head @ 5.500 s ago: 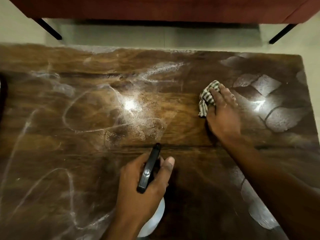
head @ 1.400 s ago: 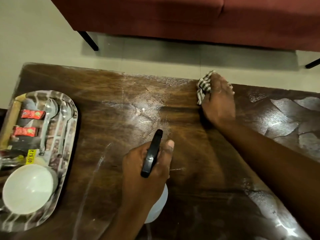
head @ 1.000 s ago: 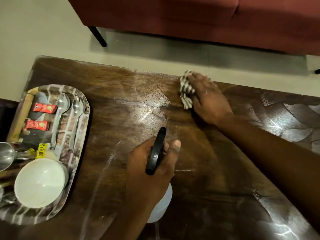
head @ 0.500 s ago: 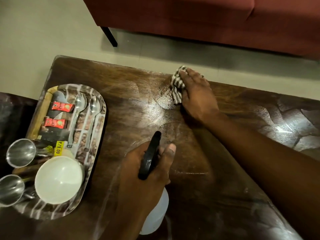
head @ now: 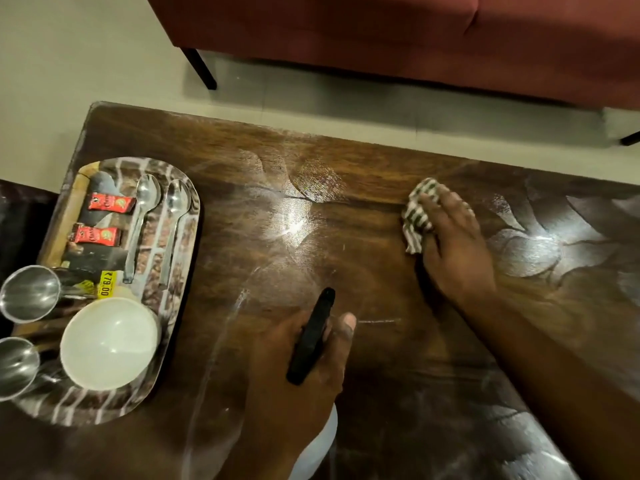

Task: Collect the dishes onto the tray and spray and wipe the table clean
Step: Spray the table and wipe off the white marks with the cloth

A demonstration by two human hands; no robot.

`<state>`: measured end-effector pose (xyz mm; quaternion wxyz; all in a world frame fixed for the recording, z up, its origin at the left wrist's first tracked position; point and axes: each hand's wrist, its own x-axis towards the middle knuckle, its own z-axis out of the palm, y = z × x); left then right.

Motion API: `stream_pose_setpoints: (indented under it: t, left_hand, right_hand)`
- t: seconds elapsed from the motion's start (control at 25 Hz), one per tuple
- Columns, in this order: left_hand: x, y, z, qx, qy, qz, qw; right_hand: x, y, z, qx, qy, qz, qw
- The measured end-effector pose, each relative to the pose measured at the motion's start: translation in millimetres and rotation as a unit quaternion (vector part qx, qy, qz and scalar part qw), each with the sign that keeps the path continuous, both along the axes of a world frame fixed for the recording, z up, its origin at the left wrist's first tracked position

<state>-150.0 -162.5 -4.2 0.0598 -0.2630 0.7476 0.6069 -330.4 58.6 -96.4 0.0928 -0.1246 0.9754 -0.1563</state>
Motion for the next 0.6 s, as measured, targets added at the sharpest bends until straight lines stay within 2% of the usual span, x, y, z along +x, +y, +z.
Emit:
stream_pose_setpoints:
  t: [0.04,0.08,0.12,0.16,0.2,0.28,0.32,0.36,0.4,0.44,0.48,0.52,0.56,0.6]
  left_hand:
    - [4.4,3.8,-2.2,0.008,0.001,-0.001,1.0]
    - [9.0,7.3,-3.4,0.016,-0.001,-0.004,1.0]
    - [12.5,10.2,-4.7,0.024,-0.001,-0.008,1.0]
    - [16.1,12.0,-4.7,0.033,-0.002,-0.016,0.999]
    - [20.0,13.3,-4.9,0.04,-0.001,-0.028,0.999]
    - [30.0,16.0,-5.1,0.042,0.004,-0.05,0.998]
    - [35.7,17.2,-6.1,0.039,0.004,-0.058,0.998]
    - [42.9,18.9,-6.8,0.036,0.001,-0.067,0.997]
    - [50.3,20.8,-6.3,0.036,-0.003,-0.073,0.997]
    - [57.9,22.7,-5.0,0.035,-0.006,-0.076,0.996]
    - [64.2,24.8,-2.7,0.032,-0.009,-0.077,0.996]
    - [71.0,27.6,-0.3,0.026,-0.012,-0.075,0.997]
    - [77.6,30.5,0.8,0.018,-0.012,-0.073,0.997]
    - [83.2,33.0,0.9,0.007,-0.008,-0.072,0.997]
  right_hand:
    - [10.0,-6.7,0.4,-0.017,0.0,-0.113,0.993]
    - [24.5,-16.7,0.9,-0.022,-0.006,-0.159,0.987]
    - [42.4,-25.2,1.5,-0.018,-0.011,-0.139,0.99]
    - [62.2,-30.0,1.1,-0.007,-0.015,-0.057,0.998]
    - [80.0,-29.2,1.8,0.008,-0.018,0.07,0.997]
    - [94.1,-6.3,7.4,0.033,-0.033,0.329,0.943]
    - [88.2,10.7,6.8,0.052,-0.034,0.395,0.916]
    - [81.9,24.9,3.6,0.064,-0.032,0.39,0.918]
    - [76.7,35.6,0.3,0.059,-0.025,0.316,0.947]
    - [74.1,42.0,-2.4,0.036,-0.016,0.193,0.98]
    - [75.2,38.9,-3.3,0.006,-0.009,0.05,0.999]
    - [81.4,25.3,-2.7,-0.022,-0.01,-0.07,0.997]
    - [92.3,7.0,-1.9,-0.037,-0.014,-0.132,0.99]
    - [107.5,-10.8,-1.1,-0.042,-0.019,-0.128,0.991]
